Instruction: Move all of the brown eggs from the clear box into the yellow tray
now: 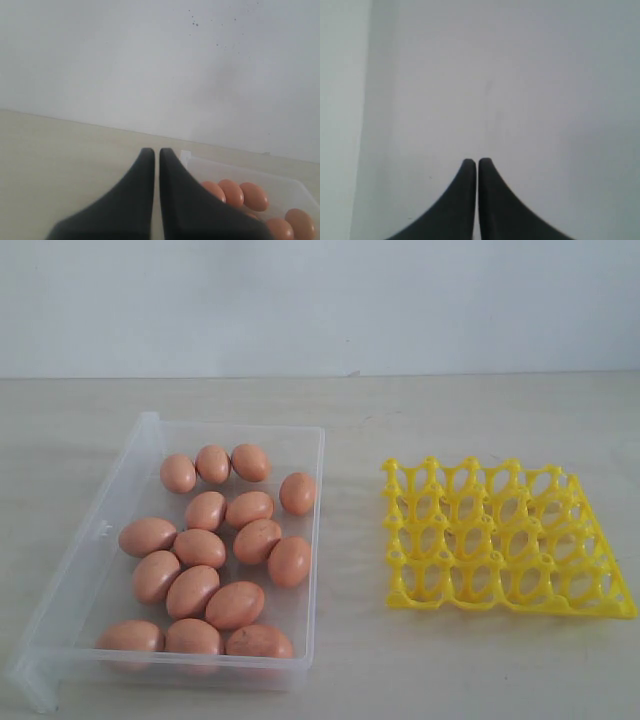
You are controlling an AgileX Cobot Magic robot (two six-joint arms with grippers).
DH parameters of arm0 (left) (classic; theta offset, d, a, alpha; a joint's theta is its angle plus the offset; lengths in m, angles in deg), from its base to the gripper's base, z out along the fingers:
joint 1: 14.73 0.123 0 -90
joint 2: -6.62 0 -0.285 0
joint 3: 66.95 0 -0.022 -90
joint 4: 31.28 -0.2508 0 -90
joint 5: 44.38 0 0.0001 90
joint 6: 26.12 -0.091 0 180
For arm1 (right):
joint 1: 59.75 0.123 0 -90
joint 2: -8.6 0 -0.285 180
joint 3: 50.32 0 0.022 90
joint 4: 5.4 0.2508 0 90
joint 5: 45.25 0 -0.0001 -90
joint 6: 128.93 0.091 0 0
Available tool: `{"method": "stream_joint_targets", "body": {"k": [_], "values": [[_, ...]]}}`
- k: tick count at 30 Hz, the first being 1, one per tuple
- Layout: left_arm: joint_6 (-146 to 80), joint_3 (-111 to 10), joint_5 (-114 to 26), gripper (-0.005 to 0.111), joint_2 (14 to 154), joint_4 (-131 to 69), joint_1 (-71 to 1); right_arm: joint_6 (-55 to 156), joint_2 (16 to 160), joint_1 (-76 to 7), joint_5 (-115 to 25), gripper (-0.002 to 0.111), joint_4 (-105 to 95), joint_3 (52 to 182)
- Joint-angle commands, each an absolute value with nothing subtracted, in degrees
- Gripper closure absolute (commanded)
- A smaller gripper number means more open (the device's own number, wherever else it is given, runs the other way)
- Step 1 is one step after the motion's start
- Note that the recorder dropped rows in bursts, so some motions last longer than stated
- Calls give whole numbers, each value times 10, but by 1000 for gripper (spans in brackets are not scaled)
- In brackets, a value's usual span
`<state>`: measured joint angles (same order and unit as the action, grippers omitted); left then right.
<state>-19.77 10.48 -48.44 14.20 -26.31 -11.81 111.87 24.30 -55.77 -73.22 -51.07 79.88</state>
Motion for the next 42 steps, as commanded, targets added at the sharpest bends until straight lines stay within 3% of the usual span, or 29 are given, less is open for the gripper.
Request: {"method": "stream_joint_targets", "body": {"k": [1,7,20,24,28,31,35,40,42], "values": [[-197,103,-483,103,144,-263,-120,1317,370,-558,-788,109,-777,1007],[-197,103,-483,103,144,-263,-120,1529,504,-558,-698,109,-1053,1168],[-197,103,-483,103,144,-263,-120,1426,664,-559,-511,109,-1053,1176],[-197,103,-483,103,144,-263,-120,1536,648,-559,-425,109,-990,1177],[-197,103,-483,103,144,-263,-120,1522,639,-559,-571,109,-994,1196],[-197,103,-483,103,144,-263,-120,1412,657,-558,-923,109,-1031,1227],[-197,103,-483,103,144,-263,-120,1483,693,-563,-1152,109,-1053,1241],[-197,103,-483,103,144,-263,-120,1465,702,-563,-1142,109,-1053,1239],[-197,103,-483,103,144,-263,-120,1386,671,-563,-1057,109,-996,1239]]}}
